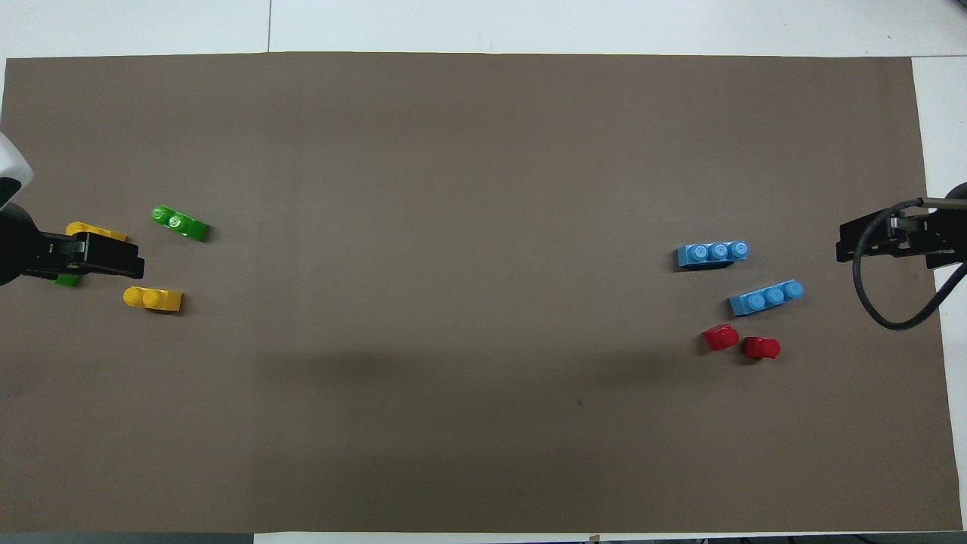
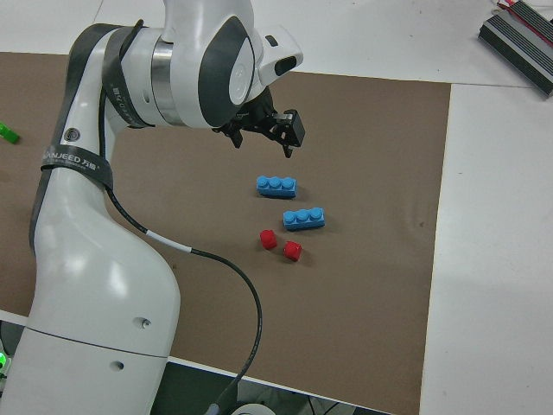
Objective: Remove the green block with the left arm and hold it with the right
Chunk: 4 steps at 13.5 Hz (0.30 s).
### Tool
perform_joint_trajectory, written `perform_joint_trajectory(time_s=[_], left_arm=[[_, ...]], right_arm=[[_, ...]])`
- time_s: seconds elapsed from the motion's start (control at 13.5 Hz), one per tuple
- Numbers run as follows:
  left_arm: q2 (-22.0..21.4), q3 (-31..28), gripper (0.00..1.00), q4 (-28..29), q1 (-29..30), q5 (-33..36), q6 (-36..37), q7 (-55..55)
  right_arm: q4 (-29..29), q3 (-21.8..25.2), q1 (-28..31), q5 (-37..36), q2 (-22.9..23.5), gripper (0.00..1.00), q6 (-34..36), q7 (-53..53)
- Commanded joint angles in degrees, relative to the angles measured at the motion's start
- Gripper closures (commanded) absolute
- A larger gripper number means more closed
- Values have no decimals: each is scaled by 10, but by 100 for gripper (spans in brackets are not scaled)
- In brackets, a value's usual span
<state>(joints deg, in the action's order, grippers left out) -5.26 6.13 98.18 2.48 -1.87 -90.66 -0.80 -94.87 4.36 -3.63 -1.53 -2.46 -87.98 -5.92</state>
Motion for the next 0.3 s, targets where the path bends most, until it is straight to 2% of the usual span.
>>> perform_joint_trajectory(time_s=[0.0, 0.22], left_arm=[[-5, -3, 0, -4, -5, 4, 10, -6], [-5, -3, 0, -3, -5, 4, 12, -6]], right_arm=[[4, -3, 6, 0, 1, 0, -5, -9], [3, -3, 6, 0, 0, 0, -5, -10]])
